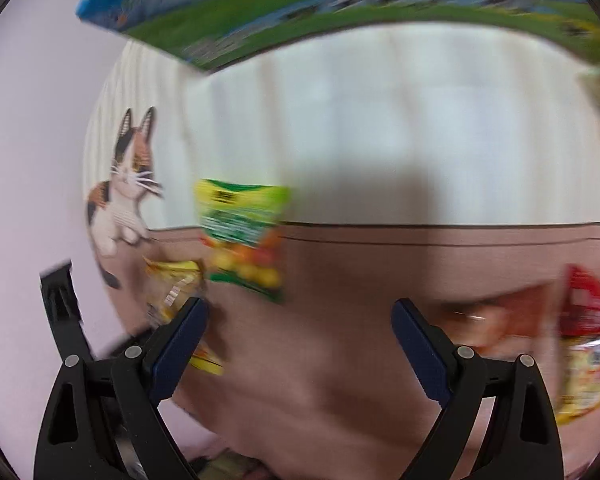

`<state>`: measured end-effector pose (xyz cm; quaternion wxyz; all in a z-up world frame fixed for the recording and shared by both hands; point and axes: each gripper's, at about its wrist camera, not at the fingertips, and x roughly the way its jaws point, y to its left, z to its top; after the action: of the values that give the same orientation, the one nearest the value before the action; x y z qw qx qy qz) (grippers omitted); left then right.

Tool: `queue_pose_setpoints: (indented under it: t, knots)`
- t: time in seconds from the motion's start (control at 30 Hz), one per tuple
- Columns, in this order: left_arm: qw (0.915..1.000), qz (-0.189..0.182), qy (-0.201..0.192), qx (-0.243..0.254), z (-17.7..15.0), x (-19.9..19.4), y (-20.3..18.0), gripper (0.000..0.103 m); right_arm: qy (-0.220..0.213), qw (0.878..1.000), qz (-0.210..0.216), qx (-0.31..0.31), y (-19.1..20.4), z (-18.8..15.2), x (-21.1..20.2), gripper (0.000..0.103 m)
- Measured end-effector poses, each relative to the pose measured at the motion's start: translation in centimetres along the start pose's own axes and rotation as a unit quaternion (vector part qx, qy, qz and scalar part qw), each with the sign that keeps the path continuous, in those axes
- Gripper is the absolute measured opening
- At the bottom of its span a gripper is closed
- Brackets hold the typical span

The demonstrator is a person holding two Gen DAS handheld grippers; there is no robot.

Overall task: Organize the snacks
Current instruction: 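Grasp the yellow biscuit bag with the left tool while the right grasps the green candy bag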

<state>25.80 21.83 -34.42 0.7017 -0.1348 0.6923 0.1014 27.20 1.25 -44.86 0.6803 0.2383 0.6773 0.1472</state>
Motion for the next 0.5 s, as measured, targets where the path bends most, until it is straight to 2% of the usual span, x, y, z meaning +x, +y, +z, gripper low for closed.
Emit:
queue_pose_setpoints:
  t: [0.03, 0.13, 0.23, 0.3, 0.33, 0.37, 0.43, 0.5]
  knots:
    - [0.9997, -0.01, 0.002, -0.02, -0.1, 0.1, 0.7, 0.05, 0.004, 1.0, 0.005, 0.004, 0.6, 0.3, 0.8, 0.096]
    - [0.999, -0.023, 0.006, -0.037, -0.5, 0.3, 1.3, 0.05, 0.015, 1.0, 0.011, 0.016, 2.9, 1.5, 4.0, 0.095]
    - [0.9994, -0.018, 0.007, -0.028, -0.4, 0.6, 1.4, 0.05, 0.018, 1.0, -0.013, 0.019, 3.9, 2.2, 6.1, 0.09]
    - [0.9998, -0.009, 0.005, -0.019, -0.5, 0.7, 1.0, 0.05, 0.014, 0.999, -0.046, 0.007, 4.1, 2.3, 6.7, 0.075]
    - [0.9998, -0.006, 0.004, -0.016, -0.4, 0.9, 0.5, 0.05, 0.014, 0.998, -0.053, -0.002, 4.2, 2.2, 6.8, 0.071]
    - [1.0, -0.001, 0.002, -0.01, -0.6, 0.9, 0.2, 0.05, 0.016, 0.998, -0.06, -0.022, 4.2, 2.0, 6.7, 0.062]
    - [1.0, -0.004, 0.001, -0.003, -0.8, 0.7, -0.9, 0.05, 0.021, 0.995, -0.071, -0.064, 4.1, 1.6, 6.4, 0.057]
    - [0.9999, -0.014, 0.005, 0.002, -1.0, 0.8, -1.7, 0.05, 0.031, 0.988, -0.102, -0.115, 3.7, 0.8, 5.8, 0.056]
